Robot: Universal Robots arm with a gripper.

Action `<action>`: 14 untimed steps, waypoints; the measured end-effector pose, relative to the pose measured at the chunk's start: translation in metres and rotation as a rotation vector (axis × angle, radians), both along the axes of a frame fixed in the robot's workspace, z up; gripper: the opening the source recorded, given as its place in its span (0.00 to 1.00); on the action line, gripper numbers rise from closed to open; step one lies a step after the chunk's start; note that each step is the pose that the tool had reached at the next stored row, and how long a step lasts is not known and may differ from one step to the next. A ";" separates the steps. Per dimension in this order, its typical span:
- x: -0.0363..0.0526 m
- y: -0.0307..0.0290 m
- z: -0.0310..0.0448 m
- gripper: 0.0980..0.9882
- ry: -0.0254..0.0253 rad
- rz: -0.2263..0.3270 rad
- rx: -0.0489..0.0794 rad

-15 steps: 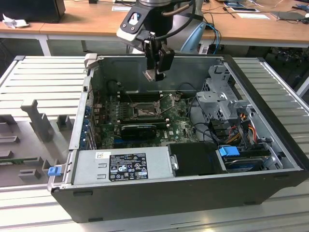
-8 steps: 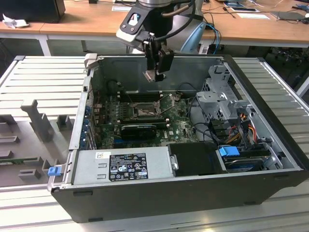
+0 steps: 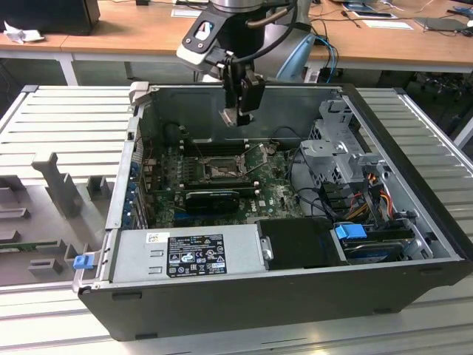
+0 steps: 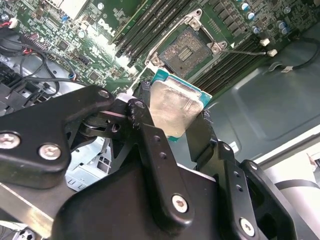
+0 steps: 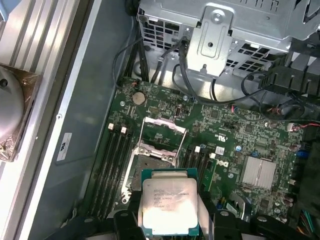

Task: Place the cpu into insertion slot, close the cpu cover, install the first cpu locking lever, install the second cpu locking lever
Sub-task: 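Place the cpu into insertion slot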

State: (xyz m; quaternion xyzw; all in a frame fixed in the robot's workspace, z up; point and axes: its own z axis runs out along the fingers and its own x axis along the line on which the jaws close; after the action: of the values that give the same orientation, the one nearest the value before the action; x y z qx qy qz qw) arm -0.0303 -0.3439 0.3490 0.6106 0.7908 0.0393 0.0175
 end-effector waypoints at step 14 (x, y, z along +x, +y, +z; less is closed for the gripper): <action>0.0000 0.0001 -0.0027 0.48 0.0001 -0.124 0.000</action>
State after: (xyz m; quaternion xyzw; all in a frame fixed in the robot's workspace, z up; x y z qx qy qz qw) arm -0.0303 -0.3438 0.3463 0.6582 0.7516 0.0381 0.0199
